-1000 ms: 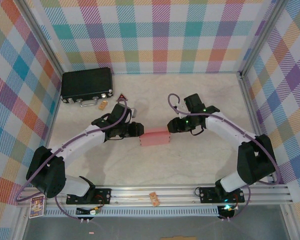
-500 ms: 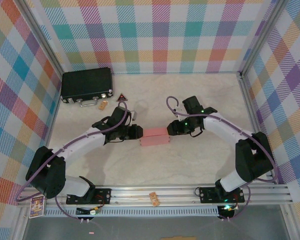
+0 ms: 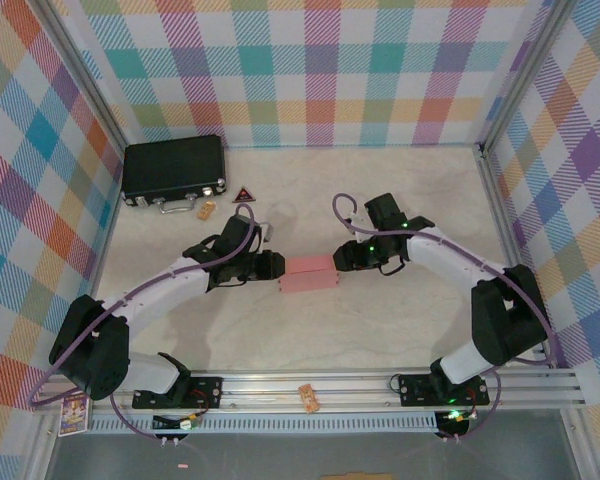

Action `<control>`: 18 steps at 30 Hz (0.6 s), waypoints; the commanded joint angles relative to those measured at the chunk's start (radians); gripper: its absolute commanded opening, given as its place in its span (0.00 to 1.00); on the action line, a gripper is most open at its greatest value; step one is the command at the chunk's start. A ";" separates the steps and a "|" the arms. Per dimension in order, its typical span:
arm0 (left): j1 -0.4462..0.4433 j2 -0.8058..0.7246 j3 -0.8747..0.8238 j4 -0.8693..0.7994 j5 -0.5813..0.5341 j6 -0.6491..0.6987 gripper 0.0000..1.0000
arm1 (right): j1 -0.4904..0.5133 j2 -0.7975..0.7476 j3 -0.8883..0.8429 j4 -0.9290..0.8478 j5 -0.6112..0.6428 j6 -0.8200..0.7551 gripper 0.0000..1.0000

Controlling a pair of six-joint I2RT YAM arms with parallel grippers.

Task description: Fold the paper box

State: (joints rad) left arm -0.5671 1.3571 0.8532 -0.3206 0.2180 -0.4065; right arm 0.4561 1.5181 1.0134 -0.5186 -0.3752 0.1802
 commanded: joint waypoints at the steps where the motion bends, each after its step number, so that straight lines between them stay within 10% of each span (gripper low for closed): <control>1: 0.007 -0.025 0.013 -0.135 -0.100 0.048 0.42 | -0.002 -0.061 -0.050 0.013 0.131 0.030 0.45; 9: 0.066 -0.154 0.019 -0.138 -0.535 0.179 0.76 | -0.072 -0.213 -0.111 0.055 0.700 0.090 0.50; 13: 0.157 -0.185 -0.080 0.008 -0.748 0.268 0.87 | -0.217 -0.233 -0.182 0.137 0.766 0.083 0.55; 18: 0.306 -0.154 -0.235 0.319 -0.712 0.363 0.93 | -0.354 -0.225 -0.304 0.374 0.683 -0.003 0.60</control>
State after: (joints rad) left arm -0.3119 1.1801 0.6834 -0.1913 -0.4328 -0.1341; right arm 0.1406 1.2934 0.7589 -0.3054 0.3138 0.2256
